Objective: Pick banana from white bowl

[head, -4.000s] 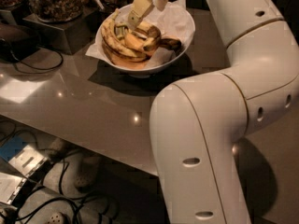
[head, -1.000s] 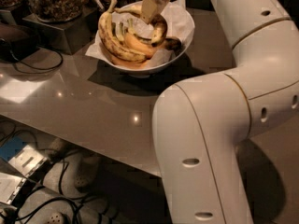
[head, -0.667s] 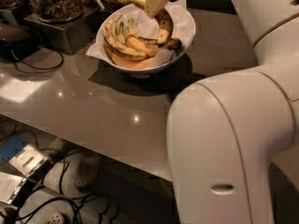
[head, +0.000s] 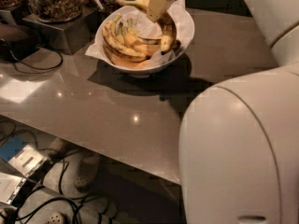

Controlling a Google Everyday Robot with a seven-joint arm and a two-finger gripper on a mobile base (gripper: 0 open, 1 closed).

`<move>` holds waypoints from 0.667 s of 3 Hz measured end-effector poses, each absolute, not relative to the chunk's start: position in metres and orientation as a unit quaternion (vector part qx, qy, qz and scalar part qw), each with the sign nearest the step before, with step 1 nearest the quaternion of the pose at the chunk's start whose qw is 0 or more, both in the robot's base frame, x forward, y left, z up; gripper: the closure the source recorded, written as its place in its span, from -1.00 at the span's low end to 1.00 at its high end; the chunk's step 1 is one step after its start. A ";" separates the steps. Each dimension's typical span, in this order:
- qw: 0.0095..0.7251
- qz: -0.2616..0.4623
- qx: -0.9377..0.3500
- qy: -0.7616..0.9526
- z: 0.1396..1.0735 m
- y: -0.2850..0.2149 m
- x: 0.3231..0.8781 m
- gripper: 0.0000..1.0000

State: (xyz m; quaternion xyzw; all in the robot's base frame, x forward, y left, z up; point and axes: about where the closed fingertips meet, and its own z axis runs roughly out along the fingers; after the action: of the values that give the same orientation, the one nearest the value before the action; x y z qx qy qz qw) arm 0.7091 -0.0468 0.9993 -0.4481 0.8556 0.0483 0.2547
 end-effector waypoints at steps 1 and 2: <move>0.263 0.026 -0.459 0.848 1.015 -0.050 0.685 1.00; 0.261 0.005 -0.482 0.836 1.019 -0.051 0.648 1.00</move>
Offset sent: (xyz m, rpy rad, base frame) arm -0.1258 -0.0044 0.0138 -0.1567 -0.0837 0.1142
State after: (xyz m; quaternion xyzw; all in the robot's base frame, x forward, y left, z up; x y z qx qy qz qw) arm 0.6481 -0.0508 1.0189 -0.4822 0.8363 0.0050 0.2611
